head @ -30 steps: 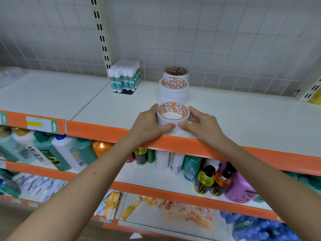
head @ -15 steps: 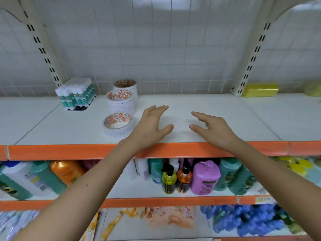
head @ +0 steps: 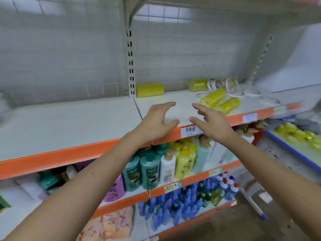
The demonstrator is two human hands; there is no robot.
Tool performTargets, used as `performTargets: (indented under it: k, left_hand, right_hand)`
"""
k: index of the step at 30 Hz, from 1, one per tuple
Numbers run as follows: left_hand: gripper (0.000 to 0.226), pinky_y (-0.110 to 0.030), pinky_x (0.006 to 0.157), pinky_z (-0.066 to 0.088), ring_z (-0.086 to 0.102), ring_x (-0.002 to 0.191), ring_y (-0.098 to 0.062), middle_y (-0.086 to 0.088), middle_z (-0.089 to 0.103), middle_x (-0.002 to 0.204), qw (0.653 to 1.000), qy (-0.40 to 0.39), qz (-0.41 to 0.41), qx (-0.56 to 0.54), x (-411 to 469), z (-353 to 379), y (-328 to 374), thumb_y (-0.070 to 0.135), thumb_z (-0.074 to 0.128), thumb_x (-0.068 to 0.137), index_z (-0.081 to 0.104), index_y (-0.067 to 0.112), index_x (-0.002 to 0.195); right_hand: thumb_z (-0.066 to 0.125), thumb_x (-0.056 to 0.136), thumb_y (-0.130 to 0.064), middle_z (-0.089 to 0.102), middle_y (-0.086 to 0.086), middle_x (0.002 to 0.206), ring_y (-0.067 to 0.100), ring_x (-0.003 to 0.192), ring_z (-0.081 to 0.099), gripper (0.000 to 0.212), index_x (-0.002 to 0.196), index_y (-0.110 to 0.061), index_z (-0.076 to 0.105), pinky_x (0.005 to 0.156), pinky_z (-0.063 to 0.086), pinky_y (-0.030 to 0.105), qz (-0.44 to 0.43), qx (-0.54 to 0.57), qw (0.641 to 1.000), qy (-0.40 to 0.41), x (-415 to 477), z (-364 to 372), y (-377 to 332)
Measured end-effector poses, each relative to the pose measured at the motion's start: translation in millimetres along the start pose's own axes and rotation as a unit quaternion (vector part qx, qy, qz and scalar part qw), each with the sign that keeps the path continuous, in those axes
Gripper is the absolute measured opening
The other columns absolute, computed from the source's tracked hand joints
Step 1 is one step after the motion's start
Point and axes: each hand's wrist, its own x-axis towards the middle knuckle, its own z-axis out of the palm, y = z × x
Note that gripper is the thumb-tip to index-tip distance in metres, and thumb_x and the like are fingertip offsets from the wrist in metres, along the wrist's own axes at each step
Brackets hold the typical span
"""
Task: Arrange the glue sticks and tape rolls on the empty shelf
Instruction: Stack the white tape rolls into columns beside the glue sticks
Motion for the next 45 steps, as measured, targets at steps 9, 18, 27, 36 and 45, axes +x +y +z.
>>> performTargets:
  k: [9, 18, 27, 36, 45]
  left_hand:
    - [0.055, -0.014, 0.096, 0.021, 0.036, 0.131, -0.019, -0.003, 0.041, 0.144, 0.995, -0.039, 0.087, -0.024, 109, 92, 77, 0.025, 0.057, 0.089, 0.037, 0.012, 0.139]
    - [0.054, -0.018, 0.101, 0.025, 0.041, 0.129, -0.018, -0.003, 0.047, 0.14, 0.99, -0.047, 0.111, -0.07, 255, 213, 134, 0.027, 0.058, 0.088, 0.041, 0.012, 0.136]
    - [0.055, -0.021, 0.102, 0.025, 0.036, 0.132, -0.019, -0.003, 0.041, 0.144, 0.991, -0.109, 0.073, -0.029, 347, 282, 158, 0.028, 0.056, 0.09, 0.036, 0.012, 0.139]
    - [0.051, -0.024, 0.104, 0.027, 0.038, 0.133, -0.022, -0.006, 0.043, 0.143, 0.996, -0.083, -0.014, 0.006, 415, 345, 173, 0.021, 0.056, 0.089, 0.041, 0.013, 0.137]
    - [0.045, -0.02, 0.1, 0.029, 0.047, 0.125, -0.024, -0.007, 0.052, 0.136, 0.99, -0.067, -0.085, 0.09, 454, 368, 172, 0.006, 0.046, 0.09, 0.047, 0.017, 0.133]
  right_hand:
    - [0.061, 0.086, -0.022, 0.05, 0.004, 0.136, 0.018, 0.123, 0.049, 0.05, 0.133, -0.017, 0.045, 0.103, 0.038, 0.029, 0.04, -0.039, 0.997, 0.05, 19, -82, 108]
    - [0.059, 0.087, -0.025, 0.052, 0.007, 0.133, 0.018, 0.12, 0.049, 0.047, 0.133, -0.022, 0.045, 0.096, 0.033, 0.019, 0.124, -0.091, 0.986, 0.06, 78, -168, 243]
    - [0.058, 0.087, -0.025, 0.053, -0.001, 0.133, 0.016, 0.12, 0.049, 0.042, 0.129, -0.022, 0.05, 0.094, 0.032, 0.015, 0.12, -0.136, 0.983, 0.034, 142, -230, 333]
    - [0.058, 0.087, -0.018, 0.057, -0.005, 0.128, 0.013, 0.119, 0.051, 0.032, 0.119, -0.025, 0.06, 0.1, 0.035, 0.023, 0.051, -0.116, 0.99, -0.059, 202, -271, 429]
    - [0.049, 0.088, 0.003, 0.058, 0.002, 0.127, 0.014, 0.124, 0.049, 0.035, 0.114, -0.015, 0.064, 0.1, 0.026, 0.009, -0.099, -0.122, 0.969, -0.192, 248, -284, 490]
